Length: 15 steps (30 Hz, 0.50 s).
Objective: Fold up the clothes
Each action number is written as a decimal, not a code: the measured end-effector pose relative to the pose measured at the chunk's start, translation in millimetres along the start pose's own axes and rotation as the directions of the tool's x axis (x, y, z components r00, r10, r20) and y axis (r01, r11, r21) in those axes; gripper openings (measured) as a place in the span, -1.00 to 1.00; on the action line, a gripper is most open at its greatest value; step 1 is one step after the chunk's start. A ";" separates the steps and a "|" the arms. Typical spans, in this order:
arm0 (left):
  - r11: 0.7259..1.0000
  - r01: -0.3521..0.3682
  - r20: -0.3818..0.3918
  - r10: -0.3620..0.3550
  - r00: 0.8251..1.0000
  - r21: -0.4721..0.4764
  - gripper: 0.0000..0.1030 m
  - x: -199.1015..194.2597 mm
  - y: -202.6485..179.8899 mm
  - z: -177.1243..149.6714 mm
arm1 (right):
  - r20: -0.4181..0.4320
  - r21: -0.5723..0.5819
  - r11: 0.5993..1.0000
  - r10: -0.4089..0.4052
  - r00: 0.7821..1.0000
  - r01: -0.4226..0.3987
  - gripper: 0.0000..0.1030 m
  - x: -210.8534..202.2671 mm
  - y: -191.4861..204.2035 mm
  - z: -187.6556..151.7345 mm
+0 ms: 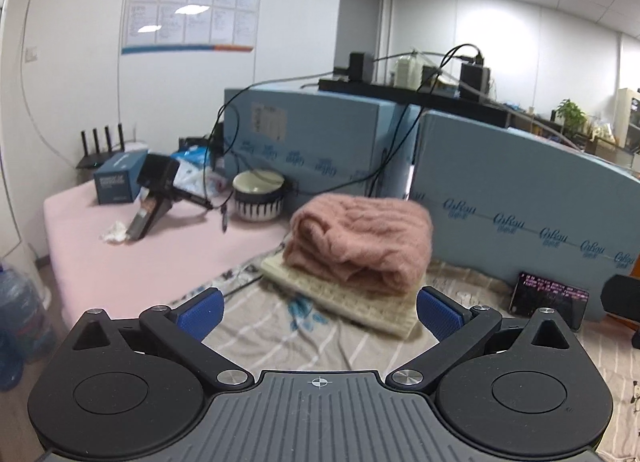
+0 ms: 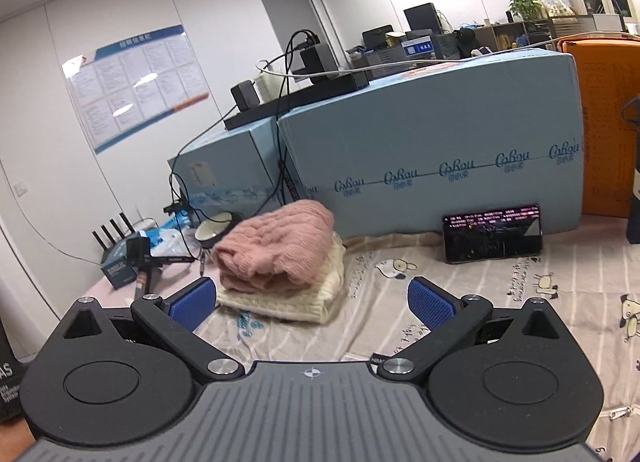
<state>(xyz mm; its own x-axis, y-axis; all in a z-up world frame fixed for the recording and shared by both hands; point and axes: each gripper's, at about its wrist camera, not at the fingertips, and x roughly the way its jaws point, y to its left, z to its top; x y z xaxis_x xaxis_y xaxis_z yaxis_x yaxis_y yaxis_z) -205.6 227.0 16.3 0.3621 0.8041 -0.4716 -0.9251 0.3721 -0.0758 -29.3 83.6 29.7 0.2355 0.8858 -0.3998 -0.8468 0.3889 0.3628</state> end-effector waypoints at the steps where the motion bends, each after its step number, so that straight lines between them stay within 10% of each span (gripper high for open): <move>1: 1.000 0.002 -0.007 -0.002 1.000 -0.003 1.00 0.0 1.3 -1.2 | -0.003 -0.006 1.000 -0.003 1.000 0.003 1.00 0.5 1.0 -1.8; 15: 0.999 -0.050 -0.058 0.050 0.997 -0.003 1.00 9.2 15.3 -15.0 | -0.056 -0.072 0.997 0.030 0.998 -0.034 1.00 16.6 17.6 -19.8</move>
<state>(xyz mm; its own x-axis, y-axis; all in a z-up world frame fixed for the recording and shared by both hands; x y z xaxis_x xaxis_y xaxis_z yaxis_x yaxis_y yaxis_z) -218.2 233.2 -2.4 0.3085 0.7932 -0.5251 -0.9423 0.3301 -0.0549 -49.7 100.1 12.8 0.1825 0.8815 -0.4355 -0.8864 0.3392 0.3150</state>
